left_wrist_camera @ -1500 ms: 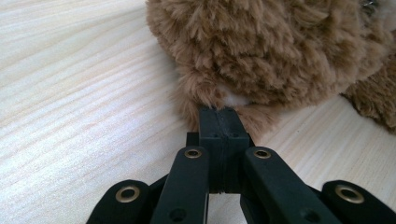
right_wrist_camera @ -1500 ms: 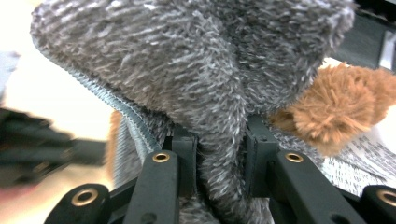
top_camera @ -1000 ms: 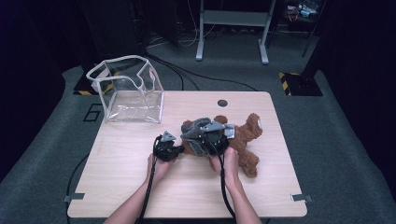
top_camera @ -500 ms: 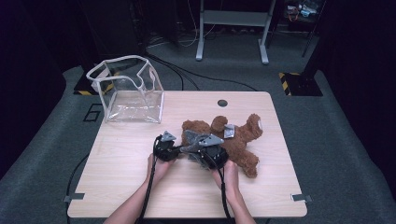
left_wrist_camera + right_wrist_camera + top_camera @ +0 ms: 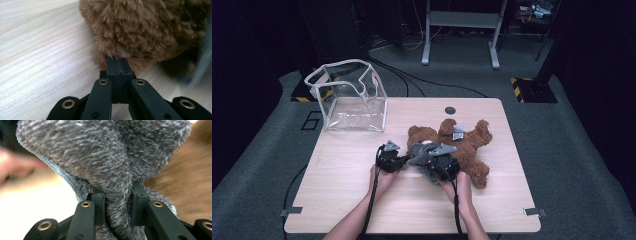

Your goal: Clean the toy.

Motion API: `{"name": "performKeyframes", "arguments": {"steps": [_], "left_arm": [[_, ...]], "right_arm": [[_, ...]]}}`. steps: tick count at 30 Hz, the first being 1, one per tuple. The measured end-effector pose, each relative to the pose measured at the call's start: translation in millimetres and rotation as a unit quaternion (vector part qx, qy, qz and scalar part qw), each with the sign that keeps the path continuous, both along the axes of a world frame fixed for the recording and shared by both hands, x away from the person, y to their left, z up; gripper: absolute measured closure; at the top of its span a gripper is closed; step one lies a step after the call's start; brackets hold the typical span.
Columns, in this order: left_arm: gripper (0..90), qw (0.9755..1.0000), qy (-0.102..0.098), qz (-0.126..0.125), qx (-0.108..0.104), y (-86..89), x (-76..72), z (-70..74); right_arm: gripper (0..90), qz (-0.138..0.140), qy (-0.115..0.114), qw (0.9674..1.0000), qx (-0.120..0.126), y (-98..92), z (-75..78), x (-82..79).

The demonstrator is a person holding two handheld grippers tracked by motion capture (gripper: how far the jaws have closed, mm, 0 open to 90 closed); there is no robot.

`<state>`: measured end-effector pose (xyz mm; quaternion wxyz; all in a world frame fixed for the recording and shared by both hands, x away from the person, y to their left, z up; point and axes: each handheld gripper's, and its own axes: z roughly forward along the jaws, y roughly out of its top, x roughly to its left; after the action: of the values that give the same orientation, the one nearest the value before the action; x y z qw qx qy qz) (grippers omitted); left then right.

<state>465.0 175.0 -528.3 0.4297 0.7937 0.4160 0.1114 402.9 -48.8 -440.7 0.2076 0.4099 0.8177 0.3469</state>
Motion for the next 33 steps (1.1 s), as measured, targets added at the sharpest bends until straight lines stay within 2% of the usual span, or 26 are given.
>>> {"name": "performKeyframes", "arguments": {"steps": [1, 4, 7, 9, 10, 11, 12, 14, 18, 20, 21, 23, 24, 26, 28, 29, 30, 32, 33], "left_arm": [[90.0, 1.0000, 0.002, 0.001, -0.002, -0.4, -0.2, -0.1], [90.0, 1.0000, -0.001, 0.002, 0.000, -0.6, -0.1, -0.2], [90.0, 1.0000, 0.000, -0.003, 0.005, -0.1, 0.1, 0.1], [90.0, 1.0000, 0.000, -0.001, 0.000, -0.5, -0.4, -0.2], [90.0, 1.0000, 0.000, -0.002, 0.004, -0.3, -0.2, 0.2], [90.0, 1.0000, 0.000, -0.002, 0.004, -0.3, -0.2, 0.2], [90.0, 1.0000, -0.004, -0.002, 0.006, -0.5, -0.6, 0.2], [90.0, 1.0000, -0.002, -0.004, 0.007, 0.1, -0.7, 0.8], [90.0, 1.0000, -0.003, -0.003, 0.005, -0.4, -0.7, 0.4], [90.0, 0.9999, -0.003, -0.005, 0.011, -1.2, -0.9, 0.6], [90.0, 0.9999, -0.003, -0.005, 0.011, -1.2, -0.9, 0.6], [90.0, 0.9999, -0.003, -0.006, 0.014, -1.5, -0.7, 0.5], [90.0, 0.9999, -0.003, -0.006, 0.015, -1.5, -0.8, 0.6], [90.0, 0.9999, -0.003, -0.003, 0.010, -2.2, -0.9, 0.3], [89.8, 0.9999, -0.003, -0.002, 0.011, -2.0, -0.8, 0.3], [87.9, 0.9999, -0.004, -0.001, 0.012, -2.8, -0.9, 0.2], [81.8, 0.9998, -0.005, -0.007, 0.017, -2.9, -1.5, 0.9], [64.5, 0.9998, -0.012, -0.003, 0.017, -3.5, -1.8, 0.8], [55.6, 0.9996, -0.017, 0.009, 0.019, -3.5, -1.7, 1.1]], "right_arm": [[70.3, 0.000, 0.000, 1.0000, 0.000, 0.0, 0.0, 0.0], [70.4, -0.036, -0.052, 0.9980, 0.003, -13.3, 30.0, 8.1], [70.4, -0.050, -0.069, 0.9963, -0.006, -15.2, 46.5, 25.6], [70.4, -0.054, -0.061, 0.9965, -0.017, -9.0, 48.1, 37.2], [70.5, -0.053, -0.061, 0.9962, -0.032, -5.2, 46.7, 44.5], [70.5, -0.053, -0.061, 0.9962, -0.032, -5.2, 46.7, 44.5], [70.5, -0.069, -0.049, 0.9945, -0.062, 3.7, 39.1, 60.9], [70.7, -0.084, -0.043, 0.9925, -0.078, 3.1, 33.3, 71.9], [70.9, -0.105, -0.034, 0.9916, -0.067, -6.0, 27.1, 83.9], [71.0, -0.117, -0.039, 0.9896, -0.074, -11.7, 30.0, 91.1], [71.0, -0.117, -0.039, 0.9896, -0.074, -11.7, 30.0, 91.1], [71.1, -0.133, -0.044, 0.9864, -0.086, -17.9, 34.0, 100.4], [71.1, -0.140, -0.041, 0.9858, -0.084, -21.6, 35.2, 105.2], [71.1, -0.159, -0.040, 0.9823, -0.090, -29.1, 36.0, 113.8], [71.1, -0.164, -0.033, 0.9825, -0.082, -33.8, 35.8, 117.1], [71.1, -0.169, -0.030, 0.9822, -0.076, -34.8, 35.0, 117.3], [71.2, -0.167, -0.029, 0.9823, -0.079, -34.9, 34.2, 116.9], [71.2, -0.166, -0.025, 0.9826, -0.080, -33.6, 32.0, 115.4], [71.2, -0.163, -0.023, 0.9832, -0.079, -33.7, 30.9, 115.1]]}}
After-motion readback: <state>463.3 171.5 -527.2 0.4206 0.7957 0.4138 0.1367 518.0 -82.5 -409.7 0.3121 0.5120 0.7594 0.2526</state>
